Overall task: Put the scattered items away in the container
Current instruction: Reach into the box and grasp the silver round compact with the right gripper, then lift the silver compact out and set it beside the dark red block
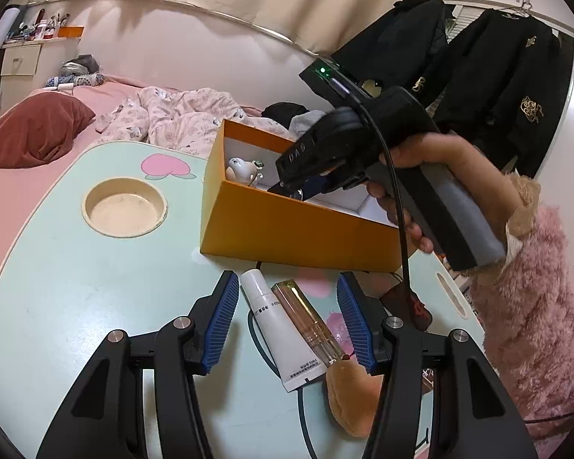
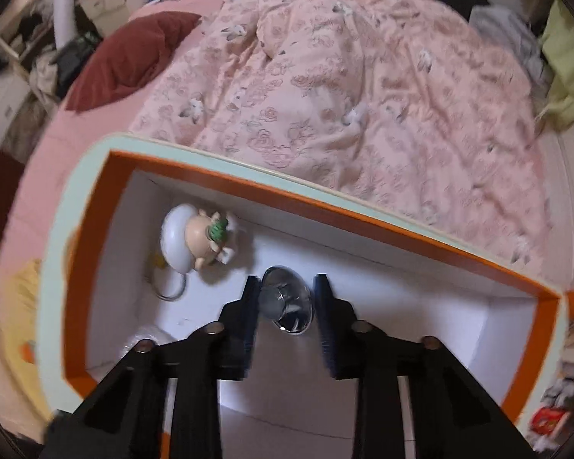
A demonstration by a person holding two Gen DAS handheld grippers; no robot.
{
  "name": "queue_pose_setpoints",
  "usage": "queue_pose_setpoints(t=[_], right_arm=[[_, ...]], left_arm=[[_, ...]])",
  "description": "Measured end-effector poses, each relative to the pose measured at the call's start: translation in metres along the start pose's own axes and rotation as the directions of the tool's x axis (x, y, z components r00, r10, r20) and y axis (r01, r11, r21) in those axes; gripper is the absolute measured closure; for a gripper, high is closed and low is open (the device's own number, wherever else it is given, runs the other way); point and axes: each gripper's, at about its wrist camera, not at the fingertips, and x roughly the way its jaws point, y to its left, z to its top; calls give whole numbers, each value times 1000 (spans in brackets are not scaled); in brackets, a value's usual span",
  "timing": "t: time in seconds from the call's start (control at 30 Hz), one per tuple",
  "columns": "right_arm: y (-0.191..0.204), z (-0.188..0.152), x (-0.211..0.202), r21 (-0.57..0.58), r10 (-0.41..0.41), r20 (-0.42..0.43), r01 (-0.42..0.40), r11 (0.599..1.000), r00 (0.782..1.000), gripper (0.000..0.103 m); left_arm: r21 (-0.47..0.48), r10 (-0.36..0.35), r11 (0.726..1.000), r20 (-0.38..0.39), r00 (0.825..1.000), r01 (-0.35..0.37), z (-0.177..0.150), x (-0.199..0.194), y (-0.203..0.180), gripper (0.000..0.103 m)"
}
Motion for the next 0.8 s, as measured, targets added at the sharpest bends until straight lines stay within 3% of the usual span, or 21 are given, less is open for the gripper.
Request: queue_pose_setpoints(t=[0.17, 0.33, 0.47, 0.6, 0.67, 0.8], right_arm=[[-9, -4, -6, 37, 66, 39, -67, 997, 997, 78], [-18, -28, -56, 27, 140, 151, -145, 989, 979, 78], [-32, -80, -107, 5, 188, 283, -198, 980, 940, 77], [-51, -146, -119, 27, 233, 352, -259, 965, 906, 77], [-61, -176, -111, 73, 220, 372, -265, 961, 902, 77], [-82, -217, -92, 173, 118, 395, -201, 964, 911, 77]], left_arm=[[-4, 0, 1000, -2, 1000, 0, 0, 0, 0, 48], [-13, 1, 1000, -8, 1000, -1, 0, 0, 2, 48], [-14, 2, 1000, -13, 1000, -2, -1, -1, 2, 48], [-10, 10, 1000, -19, 1000, -10, 0, 1, 1, 48], [-12, 13, 1000, -20, 1000, -13, 0, 2, 2, 48], [-15, 16, 1000, -31, 999, -16, 0, 4, 3, 48]])
